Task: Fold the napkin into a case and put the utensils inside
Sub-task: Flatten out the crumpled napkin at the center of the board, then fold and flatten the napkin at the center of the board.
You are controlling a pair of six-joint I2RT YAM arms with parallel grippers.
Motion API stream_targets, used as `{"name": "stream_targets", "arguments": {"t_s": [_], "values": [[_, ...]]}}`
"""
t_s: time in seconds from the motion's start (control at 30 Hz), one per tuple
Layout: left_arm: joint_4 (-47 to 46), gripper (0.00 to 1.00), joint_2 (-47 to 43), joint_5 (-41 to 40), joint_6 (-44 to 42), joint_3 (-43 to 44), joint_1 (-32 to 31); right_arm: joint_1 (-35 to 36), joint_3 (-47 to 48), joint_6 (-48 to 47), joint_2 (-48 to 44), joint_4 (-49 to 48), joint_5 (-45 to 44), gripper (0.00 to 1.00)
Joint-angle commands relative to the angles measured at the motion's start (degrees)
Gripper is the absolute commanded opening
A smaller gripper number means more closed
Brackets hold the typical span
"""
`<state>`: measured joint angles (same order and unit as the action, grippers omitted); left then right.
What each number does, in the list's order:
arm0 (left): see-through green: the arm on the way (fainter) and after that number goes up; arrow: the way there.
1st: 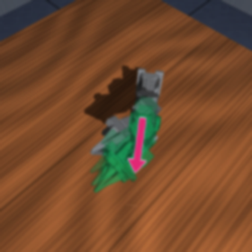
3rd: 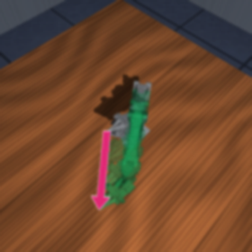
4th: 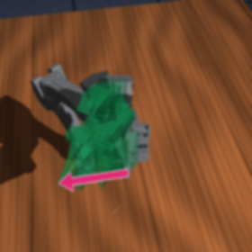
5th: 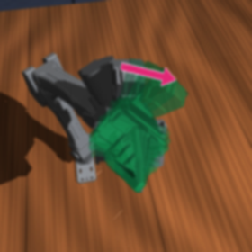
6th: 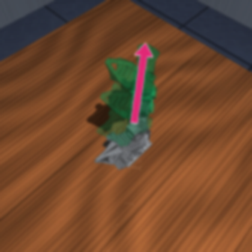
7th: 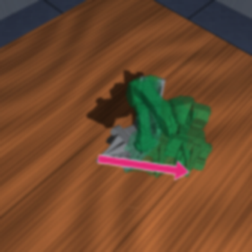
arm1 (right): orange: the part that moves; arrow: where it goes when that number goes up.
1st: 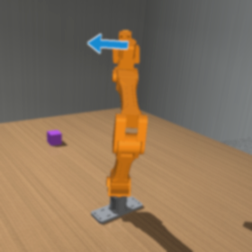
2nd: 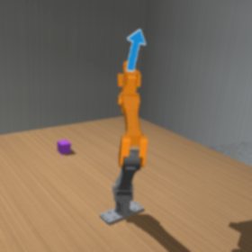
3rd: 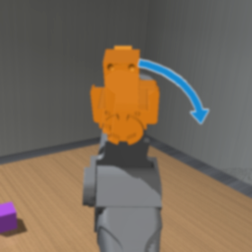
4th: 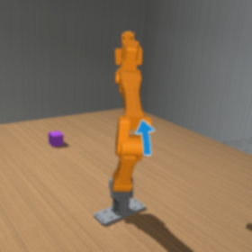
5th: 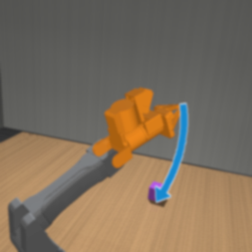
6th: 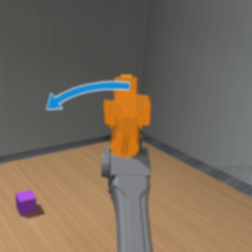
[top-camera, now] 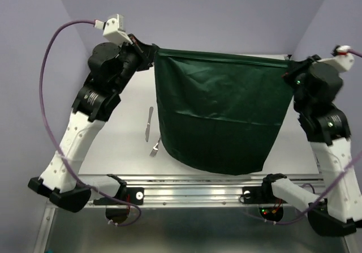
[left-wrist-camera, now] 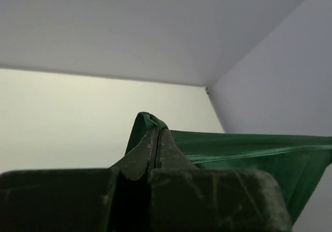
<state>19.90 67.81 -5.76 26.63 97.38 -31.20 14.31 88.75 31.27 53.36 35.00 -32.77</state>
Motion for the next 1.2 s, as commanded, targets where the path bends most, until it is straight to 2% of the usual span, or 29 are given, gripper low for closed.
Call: {"name": "stream_targets", "arguments": {"t_s": [0.0,0.17,0.33,0.57,0.73,0.87,1.0,1.1,1.17], "values": [[-6.0,0.0,5.0,-0.1,-1.9,-3.6,6.2,-0.9,-5.3,-5.4,5.0,-9.9,-12.5,0.01],[-9.4,0.0,15.0,4.3,-2.2,-5.1,9.7,-1.5,-12.2,-10.2,14.4,-22.1,-11.8,0.01],[-8.5,0.0,29.6,8.4,-2.7,0.0,11.2,-5.2,-11.4,-10.4,26.4,-27.6,-6.6,0.01],[-7.2,0.0,47.7,11.2,-2.9,12.6,13.2,-10.7,-3.0,-9.3,46.0,-31.7,1.0,0.01],[-5.4,0.0,57.3,14.0,-2.9,24.0,14.1,-13.9,5.6,-7.7,56.0,-32.2,5.3,0.01],[-5.8,0.0,61.6,15.2,-3.3,28.4,14.8,-16.6,8.4,-5.2,60.0,-32.2,10.0,0.01],[-4.2,0.0,62.4,15.7,-5.1,30.0,15.1,-17.3,5.5,-4.6,58.8,-31.9,12.8,0.01],[-4.7,0.0,58.9,16.6,-5.5,25.1,15.1,-17.3,-0.4,-3.9,54.8,-30.9,14.0,0.01],[-5.7,0.0,56.3,16.7,-5.3,18.5,15.1,-17.3,-3.9,-3.4,51.1,-30.4,14.6,0.01]]}}
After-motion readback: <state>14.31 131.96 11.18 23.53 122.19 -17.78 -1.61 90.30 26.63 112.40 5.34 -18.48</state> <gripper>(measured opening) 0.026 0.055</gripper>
